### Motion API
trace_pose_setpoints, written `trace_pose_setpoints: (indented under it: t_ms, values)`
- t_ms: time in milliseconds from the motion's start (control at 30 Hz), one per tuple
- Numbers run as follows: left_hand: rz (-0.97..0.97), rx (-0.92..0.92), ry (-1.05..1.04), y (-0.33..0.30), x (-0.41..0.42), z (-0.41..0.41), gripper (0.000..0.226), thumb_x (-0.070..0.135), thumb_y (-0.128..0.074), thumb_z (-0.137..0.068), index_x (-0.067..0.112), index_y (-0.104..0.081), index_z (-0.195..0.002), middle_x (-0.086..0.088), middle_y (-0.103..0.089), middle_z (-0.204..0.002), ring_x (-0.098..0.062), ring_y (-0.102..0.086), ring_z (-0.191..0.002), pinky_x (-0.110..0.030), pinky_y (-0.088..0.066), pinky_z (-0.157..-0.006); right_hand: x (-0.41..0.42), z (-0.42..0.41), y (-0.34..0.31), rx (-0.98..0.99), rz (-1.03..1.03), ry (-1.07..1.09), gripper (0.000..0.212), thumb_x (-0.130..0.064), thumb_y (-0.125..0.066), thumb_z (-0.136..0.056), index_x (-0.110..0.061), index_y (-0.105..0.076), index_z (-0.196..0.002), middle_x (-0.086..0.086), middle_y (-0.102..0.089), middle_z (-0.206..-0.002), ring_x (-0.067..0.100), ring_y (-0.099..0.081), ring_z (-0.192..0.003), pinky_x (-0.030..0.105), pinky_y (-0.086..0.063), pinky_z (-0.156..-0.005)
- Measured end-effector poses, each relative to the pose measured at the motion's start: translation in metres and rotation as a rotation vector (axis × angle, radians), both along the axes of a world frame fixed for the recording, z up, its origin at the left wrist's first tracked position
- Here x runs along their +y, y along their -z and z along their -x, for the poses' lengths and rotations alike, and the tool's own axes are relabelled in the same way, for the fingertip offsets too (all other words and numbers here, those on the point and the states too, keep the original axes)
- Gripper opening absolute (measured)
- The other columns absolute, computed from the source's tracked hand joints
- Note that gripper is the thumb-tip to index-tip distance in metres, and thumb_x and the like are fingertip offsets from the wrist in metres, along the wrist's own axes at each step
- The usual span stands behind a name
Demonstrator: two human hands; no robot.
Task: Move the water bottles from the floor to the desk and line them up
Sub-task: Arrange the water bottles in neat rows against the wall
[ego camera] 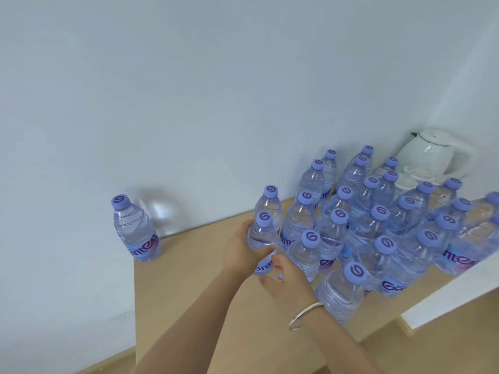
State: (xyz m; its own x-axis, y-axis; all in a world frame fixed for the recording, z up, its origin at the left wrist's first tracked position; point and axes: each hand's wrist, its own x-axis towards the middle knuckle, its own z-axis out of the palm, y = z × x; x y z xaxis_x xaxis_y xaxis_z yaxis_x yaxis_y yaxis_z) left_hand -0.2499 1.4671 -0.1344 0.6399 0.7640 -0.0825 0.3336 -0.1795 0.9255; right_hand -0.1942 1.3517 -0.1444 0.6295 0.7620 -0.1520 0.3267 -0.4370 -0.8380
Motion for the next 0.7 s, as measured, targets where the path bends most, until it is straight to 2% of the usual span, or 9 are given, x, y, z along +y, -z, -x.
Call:
trace_pose_setpoints:
  t_ms: [100,200,267,333,433,533,567,633,700]
  values:
    - [0.047,-0.051,-0.049,0.0,0.0,0.012,0.055,0.026,-0.082,-0.064,0.029,-0.057,-0.113,0.018,-0.065,-0.1,-0.007,-0.063,-0.097,-0.026,-0.051,-0.082,-0.006,-0.001,-0.003,0.051,-0.071,-0.031,0.033,-0.011,-0.066,-0.08,-0.025,-0.049,-0.105,-0.009,-0.059,-0.103,0.0,-0.055,-0.092,0.004,-0.04,-0.072]
    - [0.079,-0.126,-0.076,-0.011,0.0,0.031,0.06,0.043,-0.077,-0.051,0.025,-0.062,-0.107,0.013,-0.068,-0.098,-0.002,-0.064,-0.09,-0.014,-0.05,-0.07,-0.006,0.001,-0.002,0.039,-0.113,-0.118,0.046,-0.015,-0.073,-0.073,-0.026,-0.045,-0.107,-0.011,-0.057,-0.105,-0.002,-0.055,-0.095,0.008,-0.041,-0.078]
    - [0.058,-0.182,-0.092,-0.029,0.0,0.048,0.046,0.039,-0.079,-0.055,0.028,-0.063,-0.096,0.011,-0.069,-0.091,0.001,-0.064,-0.08,-0.008,-0.047,-0.063,-0.005,0.008,-0.007,0.067,-0.118,-0.177,0.055,-0.016,-0.078,-0.068,-0.03,-0.041,-0.106,-0.017,-0.053,-0.105,-0.009,-0.054,-0.095,0.007,-0.041,-0.078]
    - [0.063,-0.244,-0.124,-0.046,0.003,0.067,0.043,0.04,-0.077,-0.053,0.029,-0.063,-0.092,0.008,-0.07,-0.087,-0.001,-0.066,-0.079,-0.014,-0.052,-0.066,-0.006,0.016,-0.011,0.147,-0.13,-0.237,0.066,-0.014,-0.082,-0.065,-0.033,-0.039,-0.111,-0.024,-0.051,-0.108,-0.015,-0.052,-0.096,0.006,-0.043,-0.083]
    - [0.129,-0.369,-0.158,-0.073,0.007,0.095,0.045,0.036,-0.072,-0.056,0.02,-0.067,-0.097,-0.004,-0.073,-0.092,-0.024,-0.069,-0.093,-0.03,-0.055,-0.074,-0.006,0.033,-0.024,0.261,-0.165,-0.356,0.075,-0.015,-0.086,-0.059,-0.035,-0.043,-0.118,-0.019,-0.059,-0.108,-0.011,-0.058,-0.095,0.014,-0.048,-0.082]
    - [0.171,-0.469,-0.138,-0.094,0.012,0.118,0.043,0.037,-0.068,-0.056,0.016,-0.072,-0.094,-0.013,-0.072,-0.098,-0.028,-0.069,-0.092,-0.032,-0.055,-0.075,0.002,0.053,-0.035,0.36,-0.238,-0.56,0.071,-0.025,-0.088,-0.031,-0.012,-0.054,-0.091,0.001,-0.064,-0.08,0.001,-0.064,-0.065,0.019,-0.049,-0.066]
    - [0.177,-0.489,-0.136,-0.099,0.012,0.124,0.039,0.04,-0.066,-0.055,0.019,-0.074,-0.087,-0.011,-0.073,-0.095,-0.025,-0.07,-0.089,-0.029,-0.055,-0.071,0.008,0.059,-0.041,0.409,-0.29,-0.603,0.062,-0.021,-0.084,-0.033,-0.007,-0.053,-0.084,0.007,-0.062,-0.072,0.006,-0.063,-0.058,0.019,-0.049,-0.061]
    - [0.179,-0.509,-0.145,-0.106,0.013,0.136,0.038,0.042,-0.065,-0.055,0.02,-0.074,-0.084,-0.007,-0.074,-0.092,-0.02,-0.07,-0.086,-0.027,-0.054,-0.068,0.018,0.07,-0.05,0.513,-0.43,-0.736,0.037,-0.009,-0.077,-0.057,-0.013,-0.059,-0.089,0.009,-0.063,-0.074,0.017,-0.061,-0.065,0.025,-0.049,-0.063]
    - [0.167,-0.502,-0.146,-0.11,0.016,0.146,0.041,0.044,-0.065,-0.056,0.022,-0.074,-0.09,-0.008,-0.073,-0.096,-0.022,-0.07,-0.089,-0.032,-0.055,-0.074,0.02,0.076,-0.058,0.628,-0.46,-0.776,0.034,-0.006,-0.073,-0.065,-0.013,-0.06,-0.096,0.01,-0.063,-0.078,0.022,-0.058,-0.069,0.029,-0.049,-0.063]
